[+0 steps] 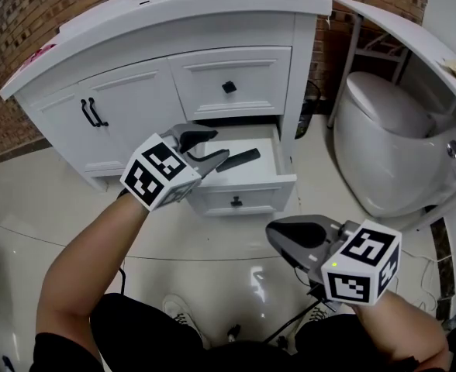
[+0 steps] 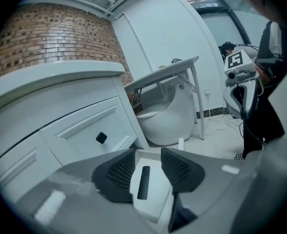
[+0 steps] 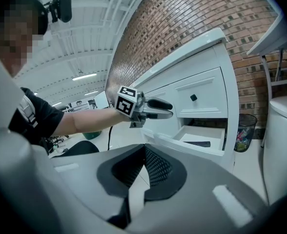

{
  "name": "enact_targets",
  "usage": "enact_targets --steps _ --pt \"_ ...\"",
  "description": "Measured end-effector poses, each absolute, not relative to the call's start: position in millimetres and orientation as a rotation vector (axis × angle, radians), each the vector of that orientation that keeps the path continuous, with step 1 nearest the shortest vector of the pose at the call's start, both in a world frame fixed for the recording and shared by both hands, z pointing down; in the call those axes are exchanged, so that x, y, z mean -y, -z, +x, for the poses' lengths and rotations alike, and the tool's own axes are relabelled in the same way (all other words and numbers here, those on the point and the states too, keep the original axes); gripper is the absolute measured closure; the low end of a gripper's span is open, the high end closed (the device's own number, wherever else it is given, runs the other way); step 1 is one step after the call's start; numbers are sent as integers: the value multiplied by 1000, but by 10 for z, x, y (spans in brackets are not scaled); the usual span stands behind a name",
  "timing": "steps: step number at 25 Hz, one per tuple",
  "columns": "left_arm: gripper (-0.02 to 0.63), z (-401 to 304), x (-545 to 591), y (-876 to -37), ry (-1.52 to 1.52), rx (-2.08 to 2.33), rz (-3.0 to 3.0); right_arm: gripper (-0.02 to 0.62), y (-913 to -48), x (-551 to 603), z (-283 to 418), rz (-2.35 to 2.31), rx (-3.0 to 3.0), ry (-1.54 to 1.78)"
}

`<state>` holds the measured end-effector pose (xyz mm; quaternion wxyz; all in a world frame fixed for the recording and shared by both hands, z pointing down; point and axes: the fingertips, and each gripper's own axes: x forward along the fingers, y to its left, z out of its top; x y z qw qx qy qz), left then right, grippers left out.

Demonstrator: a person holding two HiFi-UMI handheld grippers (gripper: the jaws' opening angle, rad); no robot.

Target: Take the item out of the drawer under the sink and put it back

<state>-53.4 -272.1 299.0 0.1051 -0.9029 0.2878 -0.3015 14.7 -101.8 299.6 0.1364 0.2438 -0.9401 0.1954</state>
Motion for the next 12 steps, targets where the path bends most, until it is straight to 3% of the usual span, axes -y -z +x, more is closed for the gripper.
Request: enact_targets --steps 12 --pt "386 -375 3519 -3756 1203 -744 -2591 592 -3030 1076 170 700 2735 -622"
